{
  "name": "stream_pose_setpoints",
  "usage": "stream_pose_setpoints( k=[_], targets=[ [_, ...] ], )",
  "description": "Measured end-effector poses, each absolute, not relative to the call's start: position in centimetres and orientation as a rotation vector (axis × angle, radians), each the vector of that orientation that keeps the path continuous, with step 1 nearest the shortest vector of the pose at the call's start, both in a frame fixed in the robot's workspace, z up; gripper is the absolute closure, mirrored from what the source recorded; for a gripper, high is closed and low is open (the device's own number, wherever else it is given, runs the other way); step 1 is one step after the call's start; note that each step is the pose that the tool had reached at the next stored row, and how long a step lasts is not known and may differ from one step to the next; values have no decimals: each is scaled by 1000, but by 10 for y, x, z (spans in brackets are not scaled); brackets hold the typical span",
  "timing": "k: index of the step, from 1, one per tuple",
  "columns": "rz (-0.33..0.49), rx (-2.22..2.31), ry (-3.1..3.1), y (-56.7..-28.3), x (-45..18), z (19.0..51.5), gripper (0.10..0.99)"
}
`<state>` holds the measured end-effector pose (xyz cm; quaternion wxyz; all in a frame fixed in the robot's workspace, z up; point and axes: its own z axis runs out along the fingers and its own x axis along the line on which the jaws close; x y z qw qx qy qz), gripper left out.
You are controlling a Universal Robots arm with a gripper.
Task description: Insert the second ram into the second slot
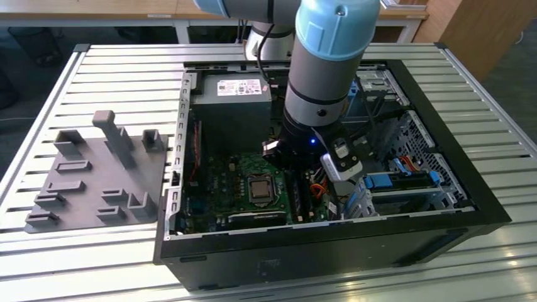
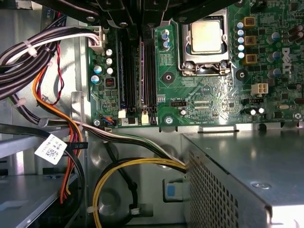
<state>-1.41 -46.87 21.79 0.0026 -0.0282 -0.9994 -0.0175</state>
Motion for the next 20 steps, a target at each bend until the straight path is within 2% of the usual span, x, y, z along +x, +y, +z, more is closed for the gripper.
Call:
stream_pose_setpoints(
  k=[20],
  targets=[
    [-54, -26, -3135, -467, -12, 215, 949]
  ],
)
